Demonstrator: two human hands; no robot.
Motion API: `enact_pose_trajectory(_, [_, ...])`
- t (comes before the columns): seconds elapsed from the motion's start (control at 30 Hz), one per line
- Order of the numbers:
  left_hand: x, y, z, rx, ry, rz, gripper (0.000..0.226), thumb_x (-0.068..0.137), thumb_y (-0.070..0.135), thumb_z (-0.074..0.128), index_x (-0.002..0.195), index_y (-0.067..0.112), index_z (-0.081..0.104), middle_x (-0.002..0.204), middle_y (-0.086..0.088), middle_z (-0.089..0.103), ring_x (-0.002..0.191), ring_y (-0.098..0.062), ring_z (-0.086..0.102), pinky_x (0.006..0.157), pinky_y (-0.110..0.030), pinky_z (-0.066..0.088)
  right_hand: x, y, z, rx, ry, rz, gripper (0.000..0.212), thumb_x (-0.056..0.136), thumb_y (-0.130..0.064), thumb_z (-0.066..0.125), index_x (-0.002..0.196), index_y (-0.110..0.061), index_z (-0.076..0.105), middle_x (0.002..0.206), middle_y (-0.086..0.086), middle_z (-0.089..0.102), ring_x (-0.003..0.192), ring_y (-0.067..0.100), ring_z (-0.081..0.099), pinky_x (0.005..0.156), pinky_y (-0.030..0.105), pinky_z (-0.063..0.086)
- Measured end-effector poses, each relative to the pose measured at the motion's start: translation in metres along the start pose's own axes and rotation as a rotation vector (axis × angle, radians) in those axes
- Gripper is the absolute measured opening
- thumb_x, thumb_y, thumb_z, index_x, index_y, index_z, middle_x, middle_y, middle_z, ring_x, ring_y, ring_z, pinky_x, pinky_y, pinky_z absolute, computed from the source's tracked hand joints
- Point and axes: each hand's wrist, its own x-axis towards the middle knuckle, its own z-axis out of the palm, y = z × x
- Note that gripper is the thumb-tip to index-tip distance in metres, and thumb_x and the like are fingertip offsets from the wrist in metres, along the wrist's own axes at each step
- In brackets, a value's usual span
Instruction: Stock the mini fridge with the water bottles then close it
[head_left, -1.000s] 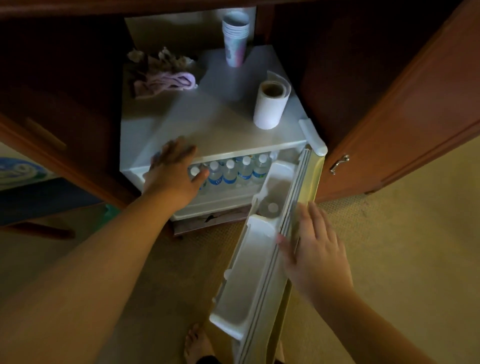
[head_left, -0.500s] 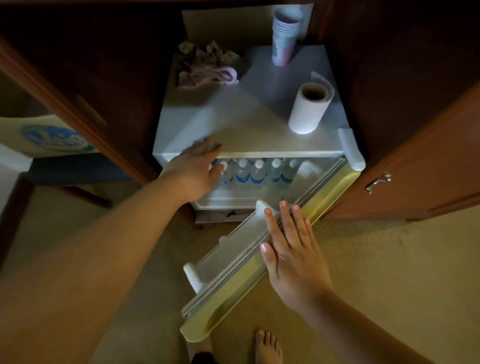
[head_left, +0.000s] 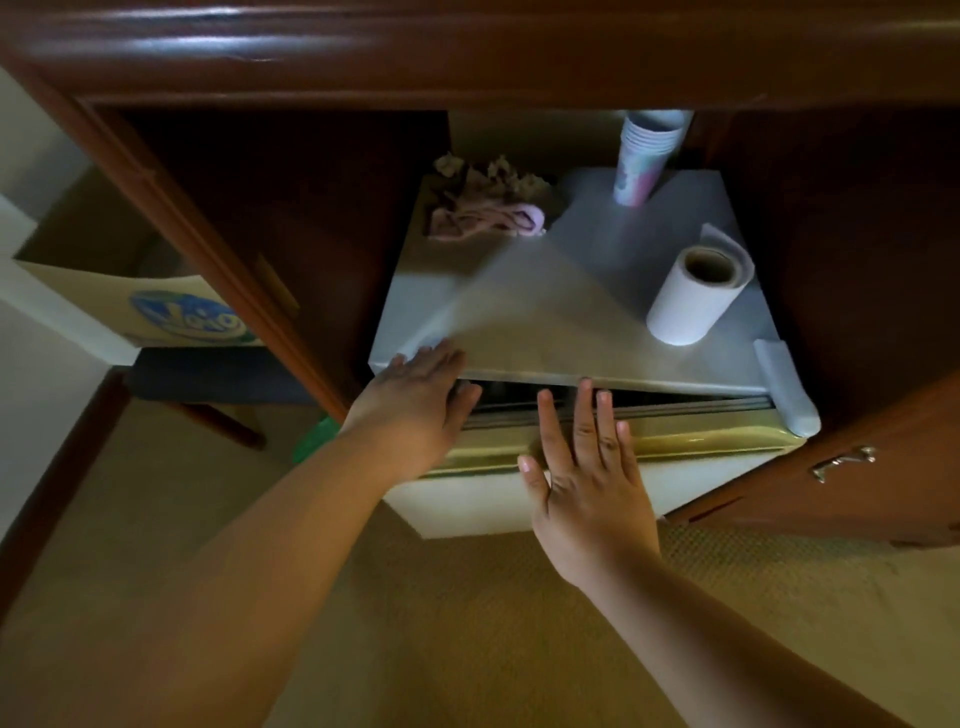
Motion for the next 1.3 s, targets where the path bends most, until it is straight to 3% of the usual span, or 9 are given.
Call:
enact_pose_trajectory(0.1, [-0.003, 0.000, 0.005, -0.010, 0.013, -0.051, 0.074, 0.103, 0.065, 0.020, 0.164, 0.025, 0.007, 0.171, 0.004, 0.007, 0.157, -0.025, 0.011, 0.125, -0.040, 0.011, 0.019, 0.000, 0.000, -0.021, 0.015, 0.000, 0.066, 0.105, -0.059, 0.004, 0.155, -0.032, -0.031, 0.161, 0.005, -0.042, 0.150, 0.021, -0.036, 0.126, 0.044, -0.009])
enact_pose_trajectory(0.3, [-0.006, -0.002, 0.024, 0.044, 0.054, -0.024, 0.084, 0.101, 0.068, 0.010, 0.160, 0.015, -0.018, 0.170, -0.001, -0.012, 0.149, -0.012, -0.023, 0.123, -0.037, -0.015, 0.035, 0.002, 0.005, -0.083, 0.050, 0.010, 0.068, 0.104, -0.063, 0.005, 0.157, -0.032, -0.027, 0.165, 0.009, -0.035, 0.153, 0.024, -0.030, 0.126, 0.044, -0.008])
enact_pose_trajectory(0.47, [-0.004, 0.003, 0.047, 0.076, 0.097, -0.053, 0.088, 0.099, 0.070, 0.005, 0.157, 0.011, -0.026, 0.166, -0.003, -0.028, 0.152, -0.017, -0.028, 0.126, -0.041, -0.012, 0.039, 0.001, 0.010, -0.098, 0.050, 0.028, 0.072, 0.103, -0.066, 0.009, 0.160, -0.032, -0.020, 0.168, 0.012, -0.025, 0.154, 0.024, -0.025, 0.127, 0.045, -0.006])
enact_pose_trajectory(0.77, [-0.002, 0.006, 0.062, 0.053, 0.178, -0.072, 0.088, 0.100, 0.070, 0.006, 0.160, 0.009, -0.015, 0.169, -0.005, -0.021, 0.154, -0.018, -0.024, 0.127, -0.044, -0.008, 0.041, -0.002, 0.011, -0.088, 0.056, 0.047, 0.076, 0.101, -0.072, 0.013, 0.161, -0.034, -0.015, 0.169, 0.011, -0.022, 0.155, 0.024, -0.023, 0.128, 0.045, -0.006])
enact_pose_trajectory(1.07, [-0.001, 0.006, 0.055, 0.100, 0.083, -0.085, 0.088, 0.099, 0.069, 0.001, 0.160, 0.007, -0.016, 0.169, -0.007, -0.023, 0.153, -0.022, -0.027, 0.125, -0.046, -0.014, 0.043, -0.005, 0.003, -0.113, -0.005, 0.072, 0.085, 0.094, -0.080, 0.005, 0.160, -0.032, -0.018, 0.168, 0.012, -0.024, 0.155, 0.027, -0.024, 0.127, 0.045, -0.009])
enact_pose_trajectory(1.2, [-0.002, 0.010, 0.037, 0.124, -0.013, -0.114, 0.089, 0.098, 0.071, 0.005, 0.160, 0.010, -0.015, 0.169, -0.007, -0.020, 0.154, -0.023, -0.026, 0.123, -0.053, -0.018, 0.040, -0.002, -0.009, -0.155, -0.116, 0.042, 0.094, 0.093, -0.079, 0.021, 0.151, -0.034, -0.036, 0.162, 0.011, -0.040, 0.151, 0.028, -0.033, 0.127, 0.046, -0.009])
enact_pose_trajectory(1.3, [-0.020, 0.006, 0.014, -0.023, -0.023, -0.129, 0.095, 0.098, 0.072, 0.020, 0.160, 0.012, -0.019, 0.169, -0.006, -0.020, 0.154, -0.024, -0.024, 0.123, -0.052, -0.017, 0.010, 0.006, -0.025, -0.070, -0.122, 0.064, 0.100, 0.096, -0.068, 0.038, 0.148, -0.036, -0.041, 0.158, 0.011, -0.045, 0.149, 0.030, -0.036, 0.127, 0.046, -0.005])
